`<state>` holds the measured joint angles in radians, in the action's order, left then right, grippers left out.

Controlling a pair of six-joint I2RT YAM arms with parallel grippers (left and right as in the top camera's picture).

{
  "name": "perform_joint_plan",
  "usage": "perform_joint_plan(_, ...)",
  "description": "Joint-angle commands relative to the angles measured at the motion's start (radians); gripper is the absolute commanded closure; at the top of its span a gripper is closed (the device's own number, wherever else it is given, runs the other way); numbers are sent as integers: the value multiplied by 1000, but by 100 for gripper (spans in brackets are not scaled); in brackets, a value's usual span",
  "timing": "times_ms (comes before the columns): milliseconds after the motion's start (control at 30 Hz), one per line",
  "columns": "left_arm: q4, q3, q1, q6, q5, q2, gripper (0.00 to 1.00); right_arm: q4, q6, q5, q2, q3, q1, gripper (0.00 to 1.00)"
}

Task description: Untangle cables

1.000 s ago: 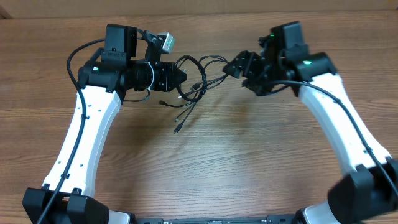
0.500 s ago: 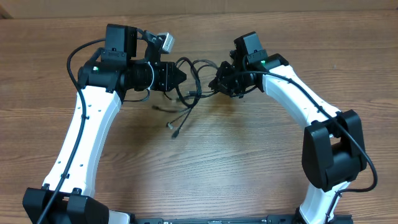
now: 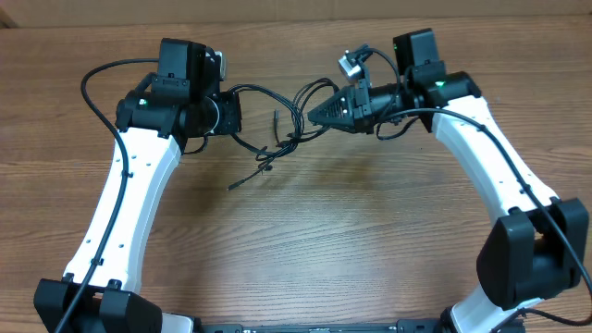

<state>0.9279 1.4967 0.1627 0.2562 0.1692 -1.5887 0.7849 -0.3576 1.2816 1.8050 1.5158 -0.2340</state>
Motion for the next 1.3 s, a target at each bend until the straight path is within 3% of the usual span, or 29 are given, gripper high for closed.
perform_joint_plan(0, -1, 4, -27, 9, -53, 7, 96, 110, 25, -230, -13, 11, 58, 96)
perform_joint_plan(167, -1, 6, -72, 9, -43, 7, 96, 289, -119, -920, -13, 10, 82, 96)
perform_joint_plan(200, -1, 11, -82, 9, -43, 7, 96, 330, -191, -1139, -12, 9, 82, 96)
perform_joint_plan(333, -2, 35, -96, 2, -46, 7, 96, 369, -253, -1359, -11, 8, 77, 96)
perform_joint_plan(467, -1, 62, -96, -17, -13, 7, 96, 354, -183, -1267, -11, 8, 76, 96)
perform_joint_plan(500, -2, 69, -96, -50, 34, 7, 96, 349, -133, -1207, -11, 8, 76, 88)
perform_joint_plan(533, -2, 80, -96, -107, 116, 7, 96, 342, -41, -1115, -11, 10, 76, 63)
perform_joint_plan(600, 6, 98, -96, -169, 219, 7, 96, 346, 59, -998, -11, 18, 76, 36)
perform_joint_plan(700, 27, 136, -96, -222, 373, 7, 96, 351, 169, -818, -16, 37, 77, 27)
perform_joint_plan(867, 40, 187, -97, -235, 680, 7, 96, 336, 307, -454, -56, 77, 75, 26)
perform_joint_plan(1033, 47, 187, -97, -223, 726, 7, 96, 316, 307, -337, -60, 77, 39, 29)
perform_joint_plan(1267, 42, 187, -97, -217, 725, 7, 96, 265, 238, -337, -60, 77, -54, 36)
